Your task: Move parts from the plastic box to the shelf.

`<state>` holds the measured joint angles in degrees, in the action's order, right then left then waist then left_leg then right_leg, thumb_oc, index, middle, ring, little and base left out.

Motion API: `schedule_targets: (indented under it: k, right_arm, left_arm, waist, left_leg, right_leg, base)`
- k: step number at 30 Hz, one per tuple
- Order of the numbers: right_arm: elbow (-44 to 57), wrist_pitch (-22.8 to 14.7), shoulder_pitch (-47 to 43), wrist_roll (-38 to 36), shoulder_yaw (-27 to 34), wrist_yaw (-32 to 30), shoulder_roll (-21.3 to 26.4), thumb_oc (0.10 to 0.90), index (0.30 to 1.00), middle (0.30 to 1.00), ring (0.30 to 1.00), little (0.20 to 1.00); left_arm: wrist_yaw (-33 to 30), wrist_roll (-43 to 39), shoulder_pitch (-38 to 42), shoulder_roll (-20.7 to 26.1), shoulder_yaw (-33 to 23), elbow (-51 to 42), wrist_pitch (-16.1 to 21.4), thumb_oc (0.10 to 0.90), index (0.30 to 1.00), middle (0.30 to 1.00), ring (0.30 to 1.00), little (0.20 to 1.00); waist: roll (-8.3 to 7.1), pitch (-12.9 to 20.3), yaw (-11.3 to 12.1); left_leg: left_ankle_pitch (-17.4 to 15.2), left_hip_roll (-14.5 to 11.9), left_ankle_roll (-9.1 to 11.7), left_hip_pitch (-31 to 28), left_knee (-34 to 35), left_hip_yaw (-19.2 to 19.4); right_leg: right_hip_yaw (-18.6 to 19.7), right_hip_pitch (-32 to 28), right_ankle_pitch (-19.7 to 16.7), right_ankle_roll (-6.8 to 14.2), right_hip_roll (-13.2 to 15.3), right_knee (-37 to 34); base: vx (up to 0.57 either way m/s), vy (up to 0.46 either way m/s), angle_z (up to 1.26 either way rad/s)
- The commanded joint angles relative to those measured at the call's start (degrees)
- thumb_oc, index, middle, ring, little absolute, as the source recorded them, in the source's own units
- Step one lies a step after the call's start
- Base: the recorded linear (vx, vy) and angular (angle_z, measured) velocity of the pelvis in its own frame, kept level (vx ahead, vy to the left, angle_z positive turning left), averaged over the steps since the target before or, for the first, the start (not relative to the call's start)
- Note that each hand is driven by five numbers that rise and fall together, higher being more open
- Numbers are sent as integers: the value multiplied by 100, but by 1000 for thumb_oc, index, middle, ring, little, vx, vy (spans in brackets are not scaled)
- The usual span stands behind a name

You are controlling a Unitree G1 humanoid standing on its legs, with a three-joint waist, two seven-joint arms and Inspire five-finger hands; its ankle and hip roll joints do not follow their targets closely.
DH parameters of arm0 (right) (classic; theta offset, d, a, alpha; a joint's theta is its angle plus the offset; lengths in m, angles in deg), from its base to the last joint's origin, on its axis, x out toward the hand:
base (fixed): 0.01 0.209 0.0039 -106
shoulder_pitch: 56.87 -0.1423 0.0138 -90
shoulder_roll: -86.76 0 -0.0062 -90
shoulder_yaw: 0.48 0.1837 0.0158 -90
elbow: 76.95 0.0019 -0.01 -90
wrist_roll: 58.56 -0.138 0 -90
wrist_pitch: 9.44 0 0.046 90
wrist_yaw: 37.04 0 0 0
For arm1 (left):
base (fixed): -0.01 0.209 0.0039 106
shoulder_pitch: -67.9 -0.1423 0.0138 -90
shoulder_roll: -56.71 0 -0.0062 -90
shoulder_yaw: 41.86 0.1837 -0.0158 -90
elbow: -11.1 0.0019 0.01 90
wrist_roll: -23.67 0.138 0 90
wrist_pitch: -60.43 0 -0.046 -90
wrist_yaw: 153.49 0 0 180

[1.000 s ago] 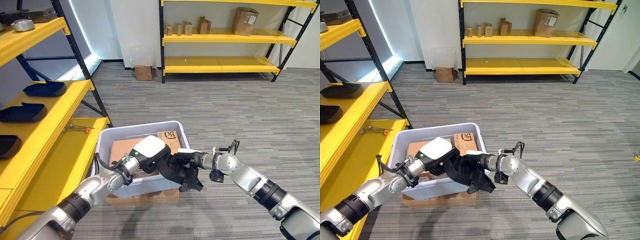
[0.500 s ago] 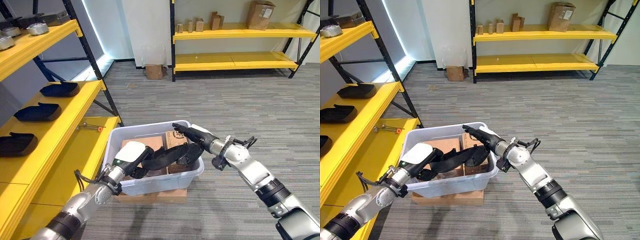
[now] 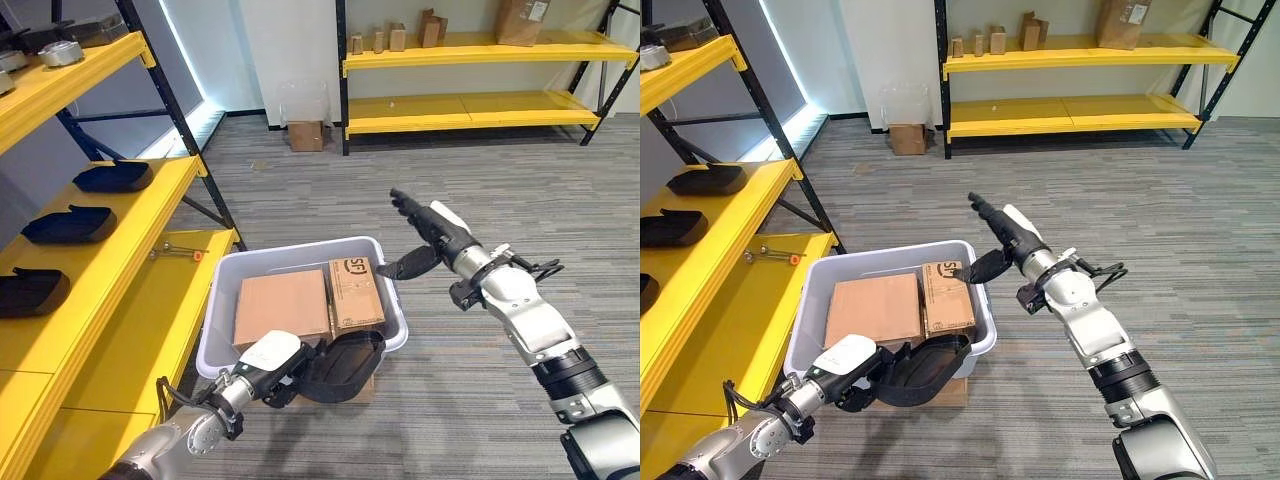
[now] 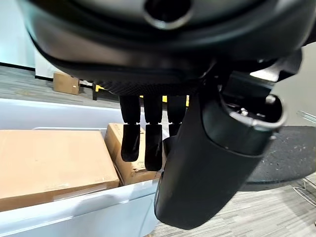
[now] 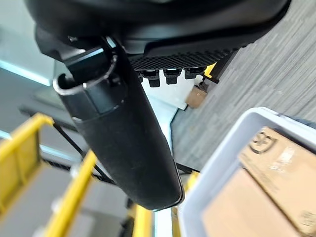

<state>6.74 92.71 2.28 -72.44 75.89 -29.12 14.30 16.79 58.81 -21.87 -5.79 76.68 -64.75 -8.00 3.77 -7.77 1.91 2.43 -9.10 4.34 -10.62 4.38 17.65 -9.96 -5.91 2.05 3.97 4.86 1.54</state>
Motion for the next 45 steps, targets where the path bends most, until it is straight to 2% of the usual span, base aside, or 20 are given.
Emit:
schedule_targets:
  k: [1,4,8,13,14,17,19,20,21,25,26,28,30,33,34,35,37,38,41,45]
  right_arm:
    - [1073,-328,-741,-488,691,-362,133,900,1000,1000,1000,1000]
    - [1448,41,-437,-909,1133,-439,322,900,1000,1000,1000,1000]
    - [1526,-20,-109,-1186,1482,-568,483,900,1000,1000,1000,1000]
    - [1559,-457,358,-954,1954,-914,603,900,1000,1000,1000,1000]
    - [1606,-691,595,-827,2144,-1077,602,900,1000,1000,1000,1000]
    - [1726,-900,855,-602,2301,-1360,573,900,1000,1000,1000,1000]
    - [1883,-1183,1255,-146,2489,-1757,427,900,1000,1000,1000,1000]
    - [1959,-1351,1613,-46,2603,-1914,263,900,1000,1000,1000,1000]
    - [1992,-1367,1780,2,2627,-1938,186,900,1000,1000,1000,1000]
    - [1981,-1427,2173,267,2497,-2244,-131,900,1000,1000,1000,1000]
    - [1899,-1372,2249,201,2412,-2169,-223,900,1000,1000,1000,1000]
    - [1737,-994,2358,-139,2125,-2030,-457,900,1000,1000,1000,1000]
    - [1536,-904,2527,-255,1706,-1955,-684,900,1000,1000,1000,1000]
    - [1446,-881,2631,-351,1464,-1870,-820,900,1000,1000,1000,1000]
    - [1288,-843,2779,-368,1151,-1795,-963,900,1000,1000,1000,1000]
    - [1267,-826,2794,-349,1110,-1754,-975,900,1000,1000,1000,1000]
    - [1281,-834,2986,-131,965,-1677,-924,900,1000,1000,1000,1000]
    - [1303,-808,3095,-170,920,-1646,-789,900,1000,1000,1000,1000]
    - [1355,-880,3196,-305,878,-1651,-522,900,1000,1000,1000,1000]
    - [1268,-1006,3086,-326,749,-1834,-360,900,1000,1000,1000,1000]
  left_arm:
    - [-721,-182,325,233,-831,-451,284,400,300,300,300,300]
    - [-863,-88,103,272,-1165,-430,381,400,300,300,300,300]
    - [-937,-33,-49,314,-1390,-482,427,400,300,300,300,300]
    - [-1199,107,-190,349,-1642,-607,471,400,300,300,300,300]
    - [-1429,179,-239,362,-1779,-696,491,400,300,300,300,300]
    - [-1722,237,-292,377,-1939,-822,457,400,300,300,300,300]
    - [-1946,227,-336,374,-2247,-1043,413,400,300,300,300,300]
    - [-2089,212,-394,402,-2588,-1280,426,400,300,300,300,300]
    - [-2110,189,-429,416,-2773,-1403,467,400,300,300,300,300]
    - [-2186,173,-533,455,-3273,-1785,551,400,300,300,300,300]
    - [-2188,143,-565,474,-3387,-1913,531,400,300,300,300,300]
    - [-2231,124,-629,448,-3529,-2104,537,400,300,300,300,300]
    - [-2305,153,-823,373,-3653,-2282,555,400,300,300,300,300]
    - [-2424,236,-945,308,-3703,-2374,546,400,300,300,300,300]
    - [-2627,346,-1147,182,-3762,-2508,555,400,300,300,300,300]
    - [-2662,367,-1171,158,-3761,-2532,536,400,300,300,300,300]
    - [-2787,360,-1208,72,-3756,-2630,564,400,300,300,300,300]
    - [-2859,362,-1202,68,-3727,-2658,587,400,300,300,300,300]
    - [-2968,426,-1088,99,-3597,-2719,520,400,300,300,300,300]
    - [-3040,426,-829,189,-3425,-2708,382,400,300,300,300,300]
  waist:
    - [-343,200,94]
    - [-357,194,51]
    - [-374,200,1]
    - [-383,193,-82]
    - [-373,197,-111]
    - [-370,206,-120]
    - [-336,209,-124]
    - [-311,219,-107]
    - [-301,224,-90]
    - [-252,224,-31]
    - [-234,232,-3]
    - [-186,223,76]
    - [-138,198,155]
    - [-97,175,202]
    - [-31,138,268]
    - [-24,137,269]
    - [5,52,262]
    - [1,23,196]
    - [-70,26,106]
    - [-173,75,128]
  left_leg:
    - [-166,-421,155,296,-310,-354]
    - [-151,-429,143,323,-356,-347]
    - [-195,-439,153,315,-375,-329]
    - [-220,-448,149,294,-386,-275]
    - [-231,-445,145,290,-389,-264]
    - [-245,-436,138,285,-400,-258]
    - [-281,-419,129,291,-440,-286]
    - [-317,-410,120,306,-493,-330]
    - [-335,-407,122,322,-530,-352]
    - [-391,-403,129,379,-676,-458]
    - [-402,-411,140,399,-708,-499]
    - [-401,-413,167,446,-751,-601]
    - [-333,-446,224,502,-744,-681]
    - [-212,-499,286,551,-663,-713]
    - [202,-695,459,672,-330,-644]
    - [291,-732,491,693,-256,-625]
    - [766,-910,613,972,-175,-299]
    - [775,-948,632,1050,-343,128]
    - [347,-902,620,936,-859,604]
    - [118,-867,556,913,-1984,741]
  right_leg:
    - [-237,-82,199,366,764,350]
    - [-201,-54,170,343,738,375]
    - [-174,-59,208,349,733,390]
    - [-139,-62,214,364,733,394]
    - [-128,-58,215,367,732,393]
    - [-116,-59,213,367,723,389]
    - [-83,-55,232,353,690,400]
    - [-65,-52,250,338,661,415]
    - [-70,-52,258,332,651,421]
    - [-110,-56,289,302,625,458]
    - [-139,-52,299,296,621,465]
    - [-189,-44,322,266,607,463]
    - [-281,-45,323,234,604,424]
    - [-363,-36,298,232,613,372]
    - [-573,-59,205,259,678,194]
    - [-619,-72,178,265,689,148]
    - [-947,-122,58,301,745,-17]
    - [-1314,-114,-2,317,808,-45]
    - [-1749,-70,18,331,908,40]
    - [-1968,220,104,190,872,296]
  base:
    - [0,0,0]
    - [22,-38,-1]
    - [28,-30,0]
    - [23,-33,-2]
    - [16,-35,-5]
    - [9,-44,-3]
    - [3,-77,-3]
    - [-9,-106,-3]
    - [-15,-111,-4]
    - [-17,-132,-5]
    - [-18,-165,2]
    - [-20,-168,5]
    - [-31,-150,19]
    - [-49,-93,36]
    - [-83,-53,37]
    - [-125,-33,37]
    - [-198,-2,73]
    - [-261,0,86]
    - [-194,-2,96]
    - [-239,72,92]
